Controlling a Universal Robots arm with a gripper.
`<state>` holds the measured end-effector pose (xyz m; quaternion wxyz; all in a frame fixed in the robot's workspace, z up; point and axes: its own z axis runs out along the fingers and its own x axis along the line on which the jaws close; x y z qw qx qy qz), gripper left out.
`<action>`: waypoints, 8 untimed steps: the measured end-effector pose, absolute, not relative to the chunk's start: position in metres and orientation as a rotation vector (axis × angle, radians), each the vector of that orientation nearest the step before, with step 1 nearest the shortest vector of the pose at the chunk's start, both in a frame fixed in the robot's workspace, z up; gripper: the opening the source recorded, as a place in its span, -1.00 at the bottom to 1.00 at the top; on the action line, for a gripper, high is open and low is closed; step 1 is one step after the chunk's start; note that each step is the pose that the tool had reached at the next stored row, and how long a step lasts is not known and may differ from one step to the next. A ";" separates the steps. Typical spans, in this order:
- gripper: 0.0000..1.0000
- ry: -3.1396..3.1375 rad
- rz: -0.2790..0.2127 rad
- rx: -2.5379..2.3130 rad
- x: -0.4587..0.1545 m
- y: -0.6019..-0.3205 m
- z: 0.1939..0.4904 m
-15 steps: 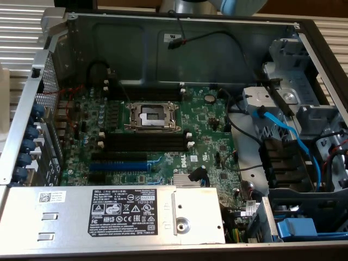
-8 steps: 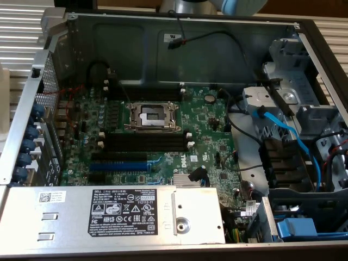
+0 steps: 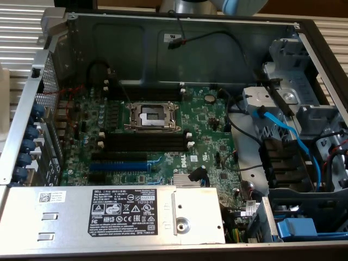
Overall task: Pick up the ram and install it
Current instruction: 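Pick up the ram and move it above insertion slot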
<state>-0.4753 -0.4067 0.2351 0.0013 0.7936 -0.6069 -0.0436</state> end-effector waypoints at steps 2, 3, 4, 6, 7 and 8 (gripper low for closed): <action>-0.80 -1.894 -0.173 2.475 -0.475 -0.407 0.235; -0.80 -1.889 -0.187 2.468 -0.475 -0.407 0.234; -0.80 -1.886 -0.197 2.463 -0.475 -0.407 0.234; -0.80 -1.885 -0.201 2.461 -0.474 -0.407 0.230; -0.80 -1.884 -0.198 2.458 -0.474 -0.406 0.229; -0.80 -1.881 -0.192 2.455 -0.474 -0.406 0.229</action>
